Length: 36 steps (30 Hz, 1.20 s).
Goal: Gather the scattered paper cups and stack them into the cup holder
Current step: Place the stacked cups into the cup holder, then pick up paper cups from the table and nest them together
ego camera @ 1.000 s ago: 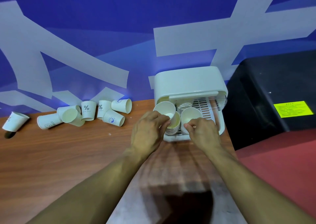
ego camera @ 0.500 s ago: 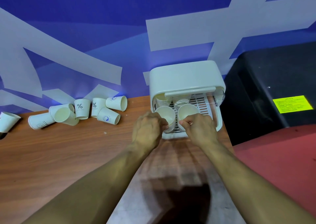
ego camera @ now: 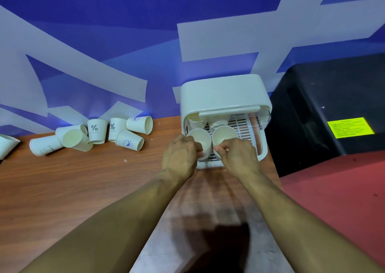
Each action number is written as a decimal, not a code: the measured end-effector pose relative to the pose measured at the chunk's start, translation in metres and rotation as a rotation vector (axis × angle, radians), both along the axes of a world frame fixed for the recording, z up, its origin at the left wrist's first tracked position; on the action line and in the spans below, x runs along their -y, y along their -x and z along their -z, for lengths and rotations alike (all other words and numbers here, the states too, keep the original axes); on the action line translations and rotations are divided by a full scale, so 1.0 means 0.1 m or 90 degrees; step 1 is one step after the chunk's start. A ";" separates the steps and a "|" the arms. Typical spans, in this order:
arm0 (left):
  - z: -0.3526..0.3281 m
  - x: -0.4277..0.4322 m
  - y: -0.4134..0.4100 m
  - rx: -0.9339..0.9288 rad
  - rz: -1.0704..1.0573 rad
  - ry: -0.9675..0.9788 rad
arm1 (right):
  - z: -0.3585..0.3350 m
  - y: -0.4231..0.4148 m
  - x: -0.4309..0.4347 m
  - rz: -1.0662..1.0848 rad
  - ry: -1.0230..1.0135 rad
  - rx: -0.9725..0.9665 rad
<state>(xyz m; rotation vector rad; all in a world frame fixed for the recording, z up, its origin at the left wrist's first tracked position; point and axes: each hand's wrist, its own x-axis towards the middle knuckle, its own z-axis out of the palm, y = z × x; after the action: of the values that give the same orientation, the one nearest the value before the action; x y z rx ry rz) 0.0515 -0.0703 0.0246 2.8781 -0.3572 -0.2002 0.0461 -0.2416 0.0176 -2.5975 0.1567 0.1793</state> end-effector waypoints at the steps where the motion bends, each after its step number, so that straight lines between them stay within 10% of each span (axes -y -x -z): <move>1: -0.02 0.01 0.01 -0.008 0.003 -0.012 | 0.00 0.01 0.00 -0.004 0.021 0.010; 13: -0.16 -0.36 0.46 0.053 -0.059 0.202 | -0.37 0.26 -0.41 -0.058 0.057 0.256; 36: 0.41 -3.17 0.62 0.037 -0.471 0.298 | -0.05 -0.26 -3.22 -0.372 0.123 0.021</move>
<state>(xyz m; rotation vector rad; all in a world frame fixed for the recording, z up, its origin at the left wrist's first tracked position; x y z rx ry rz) -0.0104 0.2465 -0.0161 2.3550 0.5781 0.0912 0.0717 0.0806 0.0227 -2.7659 -0.6323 0.3402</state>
